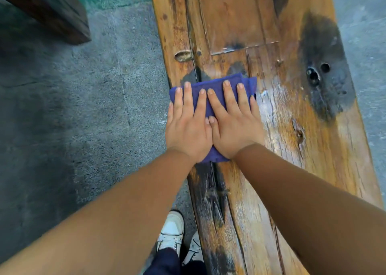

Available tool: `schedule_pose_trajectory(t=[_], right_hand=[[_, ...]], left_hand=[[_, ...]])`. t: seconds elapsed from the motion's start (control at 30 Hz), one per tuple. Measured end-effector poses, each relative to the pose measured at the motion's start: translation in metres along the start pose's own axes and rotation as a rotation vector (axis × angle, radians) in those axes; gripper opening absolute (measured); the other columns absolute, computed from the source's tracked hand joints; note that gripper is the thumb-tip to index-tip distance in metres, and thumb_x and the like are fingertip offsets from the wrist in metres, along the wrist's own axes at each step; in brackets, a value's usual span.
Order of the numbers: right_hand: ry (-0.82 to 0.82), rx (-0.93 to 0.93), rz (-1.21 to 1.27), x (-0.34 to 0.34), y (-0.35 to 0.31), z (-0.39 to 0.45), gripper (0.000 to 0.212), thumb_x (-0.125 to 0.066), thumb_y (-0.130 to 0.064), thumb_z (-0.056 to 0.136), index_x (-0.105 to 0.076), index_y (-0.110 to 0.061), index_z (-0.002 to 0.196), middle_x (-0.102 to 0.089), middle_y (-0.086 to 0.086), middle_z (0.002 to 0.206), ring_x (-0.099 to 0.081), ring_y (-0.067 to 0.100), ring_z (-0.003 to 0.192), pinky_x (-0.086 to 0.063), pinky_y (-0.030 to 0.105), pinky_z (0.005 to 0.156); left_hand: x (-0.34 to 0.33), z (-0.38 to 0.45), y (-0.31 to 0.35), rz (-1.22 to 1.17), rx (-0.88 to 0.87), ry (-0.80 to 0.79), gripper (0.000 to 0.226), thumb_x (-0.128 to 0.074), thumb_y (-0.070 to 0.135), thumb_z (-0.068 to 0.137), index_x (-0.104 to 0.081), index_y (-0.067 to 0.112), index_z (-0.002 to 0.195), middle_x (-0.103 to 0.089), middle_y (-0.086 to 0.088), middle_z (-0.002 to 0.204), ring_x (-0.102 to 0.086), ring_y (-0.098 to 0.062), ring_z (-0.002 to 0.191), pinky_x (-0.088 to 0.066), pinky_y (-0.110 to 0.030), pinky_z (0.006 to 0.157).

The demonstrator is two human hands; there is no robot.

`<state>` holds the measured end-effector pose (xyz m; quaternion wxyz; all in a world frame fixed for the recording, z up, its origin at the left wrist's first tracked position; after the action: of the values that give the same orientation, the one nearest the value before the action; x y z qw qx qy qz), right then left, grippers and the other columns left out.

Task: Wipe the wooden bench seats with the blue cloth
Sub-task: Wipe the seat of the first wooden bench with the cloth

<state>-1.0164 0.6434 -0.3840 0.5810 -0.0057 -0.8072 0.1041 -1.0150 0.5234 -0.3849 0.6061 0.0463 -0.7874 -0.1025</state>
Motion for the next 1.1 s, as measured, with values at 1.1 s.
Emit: schedule_pose_trajectory(t=[1.1], right_hand=[[0.064, -0.015, 0.061, 0.069, 0.015, 0.21, 0.057, -0.024, -0.047, 0.099, -0.022, -0.031, 0.153, -0.016, 0.004, 0.163, -0.009, 0.03, 0.149, -0.008, 0.05, 0.117]], left_hand=[[0.059, 0.211, -0.02, 0.053, 0.01, 0.047, 0.063, -0.028, 0.039, 0.094, -0.019, 0.019, 0.153, -0.007, -0.013, 0.162, -0.003, -0.029, 0.148, -0.008, -0.047, 0.119]])
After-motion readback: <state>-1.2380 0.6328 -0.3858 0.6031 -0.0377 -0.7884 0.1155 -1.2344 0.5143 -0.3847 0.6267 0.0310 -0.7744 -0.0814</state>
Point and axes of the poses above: each hand's wrist, its own z-axis towards the middle knuckle, its own x-axis out of the back of the hand, y = z × x, the point moved 5 cm from there along z, towards the middle knuckle
